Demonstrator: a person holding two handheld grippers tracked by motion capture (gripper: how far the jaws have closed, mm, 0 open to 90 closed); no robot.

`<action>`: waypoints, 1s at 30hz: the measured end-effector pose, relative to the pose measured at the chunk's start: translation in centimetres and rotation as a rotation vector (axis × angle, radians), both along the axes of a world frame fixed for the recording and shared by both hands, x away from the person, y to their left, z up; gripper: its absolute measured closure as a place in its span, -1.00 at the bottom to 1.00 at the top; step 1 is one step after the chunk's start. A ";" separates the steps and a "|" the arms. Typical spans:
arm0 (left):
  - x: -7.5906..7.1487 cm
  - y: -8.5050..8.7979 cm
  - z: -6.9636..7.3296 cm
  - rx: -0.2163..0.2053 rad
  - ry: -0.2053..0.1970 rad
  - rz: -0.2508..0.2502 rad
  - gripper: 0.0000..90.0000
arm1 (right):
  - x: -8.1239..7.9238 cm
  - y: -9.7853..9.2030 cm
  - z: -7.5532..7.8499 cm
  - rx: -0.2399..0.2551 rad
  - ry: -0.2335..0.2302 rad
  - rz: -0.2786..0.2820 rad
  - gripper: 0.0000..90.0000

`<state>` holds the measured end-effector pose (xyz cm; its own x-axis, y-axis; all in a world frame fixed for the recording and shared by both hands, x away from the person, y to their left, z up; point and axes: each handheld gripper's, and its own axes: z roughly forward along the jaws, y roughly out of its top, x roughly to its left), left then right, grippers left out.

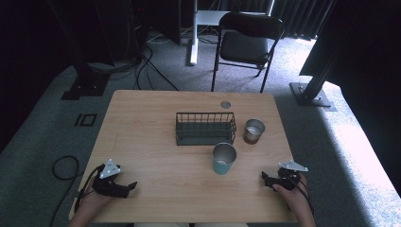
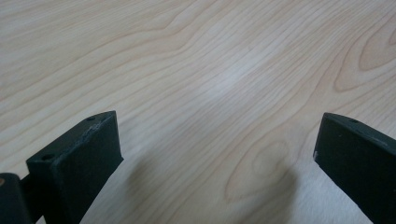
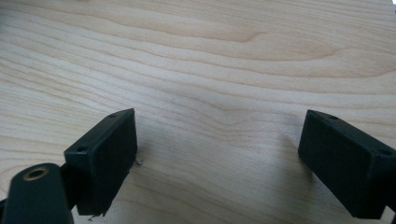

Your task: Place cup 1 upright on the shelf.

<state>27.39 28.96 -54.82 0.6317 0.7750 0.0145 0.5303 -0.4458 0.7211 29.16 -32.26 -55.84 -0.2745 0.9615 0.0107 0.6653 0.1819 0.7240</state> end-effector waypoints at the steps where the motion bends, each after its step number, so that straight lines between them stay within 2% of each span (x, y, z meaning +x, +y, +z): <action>1: 0.2 -0.2 0.0 -0.004 0.002 -0.011 -0.97 | 0.0 0.0 0.0 0.000 0.000 0.000 -0.75; 3: 0.3 -0.4 -0.1 -0.006 0.003 -0.015 -0.97 | 0.0 0.0 0.0 0.000 0.000 0.000 -0.75; 10: 1.2 -2.7 0.0 0.001 0.011 -0.074 -0.97 | 0.0 0.0 0.0 -0.001 0.001 0.000 -0.75; 15: 1.6 -3.6 0.1 -0.010 0.015 -0.094 -0.97 | 0.0 0.0 0.0 0.000 0.000 0.000 -0.75; 21: 2.4 -5.6 0.7 -0.025 0.005 -0.146 -0.97 | 0.0 0.0 0.0 0.002 0.001 -0.002 -0.75; 22: 2.4 -5.6 0.7 -0.025 0.005 -0.146 -0.97 | 0.0 0.0 0.0 0.002 0.001 -0.002 -0.75; 27: 2.9 -7.8 1.0 -0.021 0.002 -0.196 -0.97 | 0.0 0.0 0.0 0.001 0.001 -0.001 -0.75; 29: 2.9 -7.8 1.0 -0.021 0.002 -0.196 -0.97 | 0.0 0.0 0.0 0.001 0.001 -0.001 -0.75; 30: 3.1 -8.5 1.0 -0.016 0.002 -0.215 -0.97 | 0.0 0.0 0.0 0.001 0.001 -0.001 -0.75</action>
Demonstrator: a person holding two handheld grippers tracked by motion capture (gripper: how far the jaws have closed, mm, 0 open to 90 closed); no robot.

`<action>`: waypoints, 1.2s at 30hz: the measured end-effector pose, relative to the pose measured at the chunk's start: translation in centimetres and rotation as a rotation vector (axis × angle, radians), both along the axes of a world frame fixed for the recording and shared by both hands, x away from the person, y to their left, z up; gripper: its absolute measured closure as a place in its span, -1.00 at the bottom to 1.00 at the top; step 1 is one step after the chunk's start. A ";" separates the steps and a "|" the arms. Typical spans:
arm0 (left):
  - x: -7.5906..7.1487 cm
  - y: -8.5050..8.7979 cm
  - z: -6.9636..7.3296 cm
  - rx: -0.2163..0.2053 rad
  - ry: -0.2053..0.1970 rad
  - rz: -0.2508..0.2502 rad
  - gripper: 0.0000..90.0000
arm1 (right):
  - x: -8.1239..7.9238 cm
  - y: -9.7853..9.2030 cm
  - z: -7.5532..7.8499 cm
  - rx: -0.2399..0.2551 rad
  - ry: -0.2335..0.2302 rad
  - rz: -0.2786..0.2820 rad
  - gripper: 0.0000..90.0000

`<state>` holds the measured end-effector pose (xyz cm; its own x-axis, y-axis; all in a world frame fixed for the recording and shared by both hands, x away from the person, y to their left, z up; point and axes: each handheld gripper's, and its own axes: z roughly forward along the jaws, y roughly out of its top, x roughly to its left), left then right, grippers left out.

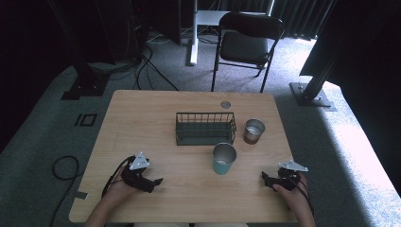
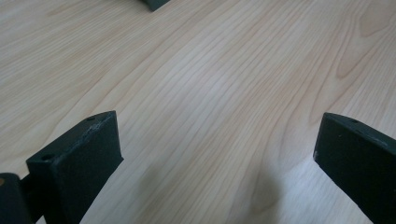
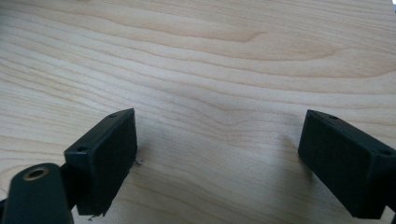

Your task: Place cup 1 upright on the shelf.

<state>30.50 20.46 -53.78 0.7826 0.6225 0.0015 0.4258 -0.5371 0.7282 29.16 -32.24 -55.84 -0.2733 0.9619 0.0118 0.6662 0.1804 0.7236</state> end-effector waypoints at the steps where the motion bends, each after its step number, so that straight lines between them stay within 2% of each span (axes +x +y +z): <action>1: 0.1 -0.3 0.0 -0.003 -0.002 -0.005 -0.97 | 0.0 0.0 0.0 -0.001 0.000 -0.002 -0.75; 6: 0.5 -2.0 0.2 -0.003 0.000 -0.046 -0.97 | 0.0 0.1 0.0 0.000 0.000 -0.011 -0.75; 12: 0.8 -3.3 0.4 -0.010 -0.004 -0.078 -0.97 | 0.0 0.1 0.0 0.000 0.000 -0.011 -0.75; 15: 0.9 -3.8 0.7 -0.018 -0.011 -0.089 -0.97 | 0.0 0.1 0.0 0.000 0.000 -0.011 -0.75; 17: 1.0 -4.1 0.9 -0.041 -0.006 -0.095 -0.97 | 0.0 0.1 0.0 0.000 0.000 -0.011 -0.75; 24: 1.5 -6.1 1.5 -0.040 -0.010 -0.153 -0.97 | 0.0 0.1 0.0 0.000 0.000 -0.011 -0.75; 36: 2.0 -9.0 2.0 -0.054 -0.021 -0.218 -0.97 | 0.0 0.1 0.0 0.000 0.000 -0.011 -0.75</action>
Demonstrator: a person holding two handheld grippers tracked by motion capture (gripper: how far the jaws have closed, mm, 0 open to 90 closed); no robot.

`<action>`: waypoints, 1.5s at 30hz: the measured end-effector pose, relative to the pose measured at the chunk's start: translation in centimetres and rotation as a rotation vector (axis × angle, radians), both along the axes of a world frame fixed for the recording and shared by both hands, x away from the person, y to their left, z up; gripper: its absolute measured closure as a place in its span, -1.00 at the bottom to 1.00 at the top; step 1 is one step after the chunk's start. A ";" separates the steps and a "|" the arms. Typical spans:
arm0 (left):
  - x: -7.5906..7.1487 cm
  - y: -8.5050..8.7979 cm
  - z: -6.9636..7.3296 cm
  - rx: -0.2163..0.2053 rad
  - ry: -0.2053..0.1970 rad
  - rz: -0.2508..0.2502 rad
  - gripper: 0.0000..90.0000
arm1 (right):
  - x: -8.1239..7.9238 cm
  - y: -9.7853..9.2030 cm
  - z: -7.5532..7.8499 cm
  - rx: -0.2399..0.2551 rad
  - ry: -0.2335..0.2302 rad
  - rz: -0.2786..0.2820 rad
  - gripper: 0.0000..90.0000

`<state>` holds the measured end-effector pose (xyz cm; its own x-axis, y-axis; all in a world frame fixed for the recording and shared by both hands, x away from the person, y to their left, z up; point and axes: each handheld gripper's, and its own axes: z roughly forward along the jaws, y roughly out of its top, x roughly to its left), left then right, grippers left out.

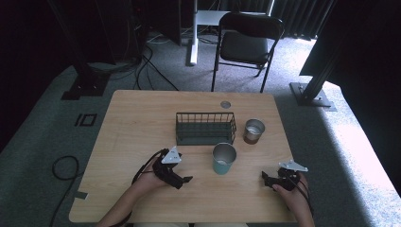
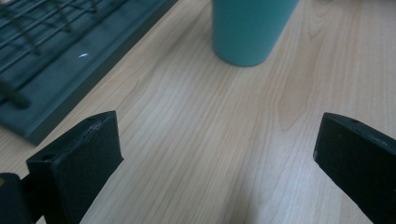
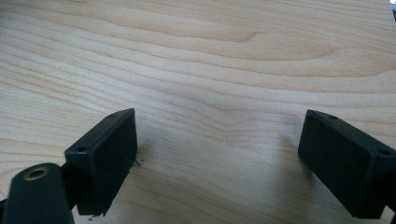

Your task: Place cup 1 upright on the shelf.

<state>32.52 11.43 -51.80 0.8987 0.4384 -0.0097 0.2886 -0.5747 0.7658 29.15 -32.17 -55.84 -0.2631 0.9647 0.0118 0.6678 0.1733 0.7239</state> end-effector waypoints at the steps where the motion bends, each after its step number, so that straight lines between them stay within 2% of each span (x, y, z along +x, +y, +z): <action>1: 0.1 -0.3 0.0 0.004 0.000 -0.003 -0.97 | 0.0 0.0 0.0 0.000 0.000 0.000 -0.75; 6: 0.3 -1.3 -0.1 0.005 0.001 -0.023 -0.97 | 0.0 0.0 0.0 0.000 0.000 0.000 -0.75; 8: 0.4 -2.2 0.0 -0.011 0.004 -0.037 -0.97 | 0.0 0.0 0.0 0.000 0.000 0.000 -0.75; 13: 0.7 -3.4 0.0 -0.013 0.006 -0.057 -0.97 | 0.0 0.0 0.0 0.000 0.000 0.000 -0.75; 20: 1.1 -5.7 0.7 -0.031 -0.018 -0.090 -0.97 | 0.0 0.0 0.0 0.000 0.000 0.000 -0.75; 29: 2.1 -7.4 1.1 -0.081 -0.030 -0.096 -0.97 | 0.0 0.0 0.0 0.000 0.000 0.000 -0.75; 37: 2.5 -8.9 1.3 -0.092 -0.032 -0.113 -0.97 | 0.0 0.0 0.0 0.000 0.000 0.000 -0.75; 42: 2.9 -10.0 0.9 -0.112 -0.026 -0.108 -0.97 | 0.0 0.0 0.0 0.000 -0.001 0.000 -0.75; 45: 3.0 -10.4 1.0 -0.126 -0.036 -0.111 -0.97 | 0.0 0.0 0.0 0.000 0.000 0.000 -0.75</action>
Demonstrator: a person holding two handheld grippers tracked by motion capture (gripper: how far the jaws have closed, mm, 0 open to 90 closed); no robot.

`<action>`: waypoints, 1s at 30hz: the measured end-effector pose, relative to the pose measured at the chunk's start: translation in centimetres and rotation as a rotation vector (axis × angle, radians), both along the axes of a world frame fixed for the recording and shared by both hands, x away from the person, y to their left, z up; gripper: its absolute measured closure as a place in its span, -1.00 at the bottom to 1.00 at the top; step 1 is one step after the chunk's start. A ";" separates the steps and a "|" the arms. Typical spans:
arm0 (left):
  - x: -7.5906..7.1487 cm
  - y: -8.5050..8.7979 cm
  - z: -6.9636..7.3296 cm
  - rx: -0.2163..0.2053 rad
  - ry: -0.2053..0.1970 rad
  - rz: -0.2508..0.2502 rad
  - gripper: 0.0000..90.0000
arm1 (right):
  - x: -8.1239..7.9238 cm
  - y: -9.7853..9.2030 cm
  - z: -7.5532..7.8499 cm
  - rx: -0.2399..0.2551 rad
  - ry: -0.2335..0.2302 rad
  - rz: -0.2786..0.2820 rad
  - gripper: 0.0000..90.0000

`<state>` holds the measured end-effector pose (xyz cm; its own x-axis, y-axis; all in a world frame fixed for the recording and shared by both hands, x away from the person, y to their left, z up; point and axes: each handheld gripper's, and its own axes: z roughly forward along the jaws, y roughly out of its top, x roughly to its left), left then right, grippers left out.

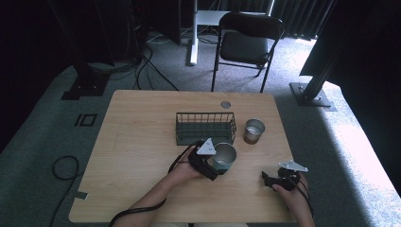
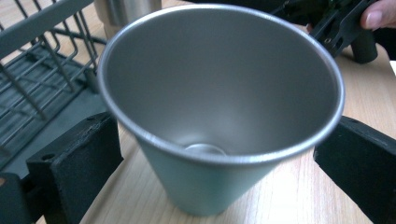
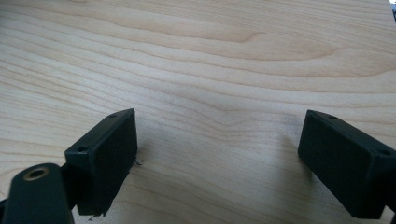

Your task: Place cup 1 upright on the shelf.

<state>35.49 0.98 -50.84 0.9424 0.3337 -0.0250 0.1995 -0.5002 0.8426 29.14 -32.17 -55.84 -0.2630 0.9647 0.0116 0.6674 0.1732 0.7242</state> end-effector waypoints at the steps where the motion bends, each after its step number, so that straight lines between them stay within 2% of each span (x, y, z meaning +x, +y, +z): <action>1: 0.0 -0.1 0.0 -0.004 -0.007 0.002 -0.97 | 0.0 0.0 0.0 0.000 0.000 0.000 -0.75; 7: 0.2 -0.4 0.3 -0.021 -0.033 0.004 -0.97 | 0.0 0.0 0.0 0.000 0.000 0.000 -0.75; 9: 0.4 -0.6 0.3 -0.032 -0.023 0.006 -0.97 | 0.0 0.0 0.0 0.000 0.000 0.000 -0.75; 12: 0.5 -0.8 0.2 -0.028 -0.028 0.002 -0.97 | 0.0 0.0 0.0 0.000 0.000 0.000 -0.75; 15: 0.5 -1.0 0.1 -0.051 -0.029 0.002 -0.97 | 0.0 0.0 0.0 0.000 0.000 0.000 -0.75; 23: 0.4 -2.0 -0.3 -0.050 -0.045 0.007 -0.97 | 0.0 0.0 0.0 0.000 0.000 0.000 -0.75; 26: 0.4 -2.0 -0.3 -0.054 -0.052 0.011 -0.88 | 0.0 0.0 0.0 0.000 0.000 0.000 -0.75; 28: 0.4 -1.8 -0.4 -0.061 -0.056 0.016 -0.71 | 0.0 0.0 0.0 0.000 0.000 0.000 -0.75; 30: 0.5 -1.9 -0.3 -0.053 -0.057 0.020 -0.70 | 0.0 0.0 0.0 0.000 0.000 0.000 -0.75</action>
